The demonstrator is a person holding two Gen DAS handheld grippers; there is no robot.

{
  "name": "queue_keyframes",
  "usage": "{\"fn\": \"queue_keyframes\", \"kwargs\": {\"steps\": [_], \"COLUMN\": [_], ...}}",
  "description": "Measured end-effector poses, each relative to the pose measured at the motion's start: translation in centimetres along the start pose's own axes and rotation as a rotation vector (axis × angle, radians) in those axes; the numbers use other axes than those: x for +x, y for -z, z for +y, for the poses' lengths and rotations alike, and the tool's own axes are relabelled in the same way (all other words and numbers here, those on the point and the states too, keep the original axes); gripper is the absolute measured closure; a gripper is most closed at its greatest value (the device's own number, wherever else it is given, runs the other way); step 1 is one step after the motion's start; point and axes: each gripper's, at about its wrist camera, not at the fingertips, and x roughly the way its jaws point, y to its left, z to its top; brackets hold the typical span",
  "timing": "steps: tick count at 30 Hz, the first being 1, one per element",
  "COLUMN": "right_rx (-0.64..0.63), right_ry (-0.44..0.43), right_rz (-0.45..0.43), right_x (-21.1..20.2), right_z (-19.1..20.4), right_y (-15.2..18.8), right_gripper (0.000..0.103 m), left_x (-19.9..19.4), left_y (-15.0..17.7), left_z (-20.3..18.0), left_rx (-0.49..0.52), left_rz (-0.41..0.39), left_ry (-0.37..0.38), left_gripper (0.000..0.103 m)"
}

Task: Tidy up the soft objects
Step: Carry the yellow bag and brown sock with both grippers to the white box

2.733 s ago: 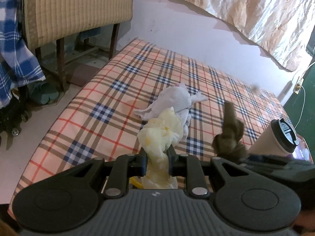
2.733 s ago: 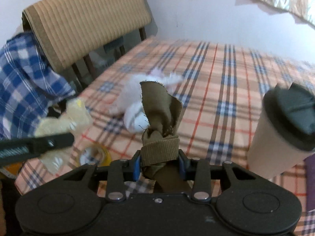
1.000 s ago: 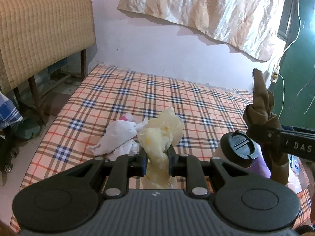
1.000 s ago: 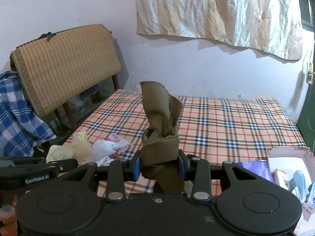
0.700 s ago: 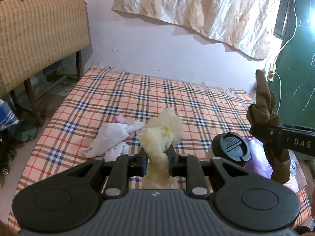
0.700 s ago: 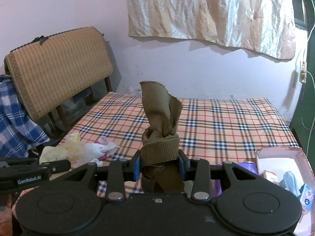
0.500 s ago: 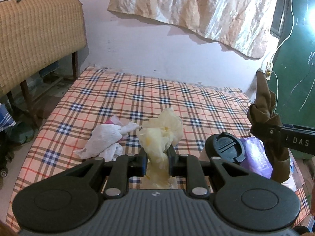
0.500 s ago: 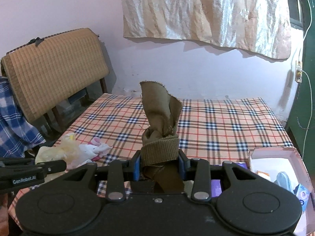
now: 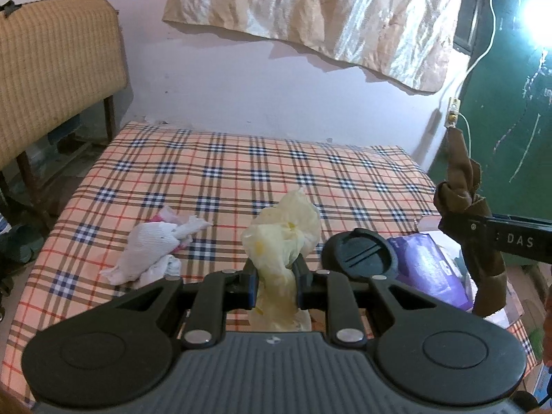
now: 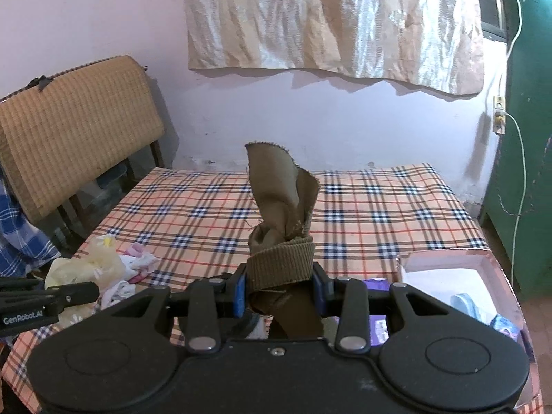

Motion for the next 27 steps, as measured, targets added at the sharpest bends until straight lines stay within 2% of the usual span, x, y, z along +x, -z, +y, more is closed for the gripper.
{"fn": "queue_keyframes", "kwargs": {"steps": [27], "right_rx": [0.066], "right_ry": [0.092], "right_rz": [-0.013], "right_x": [-1.7], "right_z": [-6.7], "right_y": [0.5], "right_gripper": [0.059], "left_x": [1.6], "left_y": [-0.5], "left_z": [-6.8], "left_rx": [0.098], "left_rz": [0.005], "left_ry": [0.113], "left_gripper": [0.081]}}
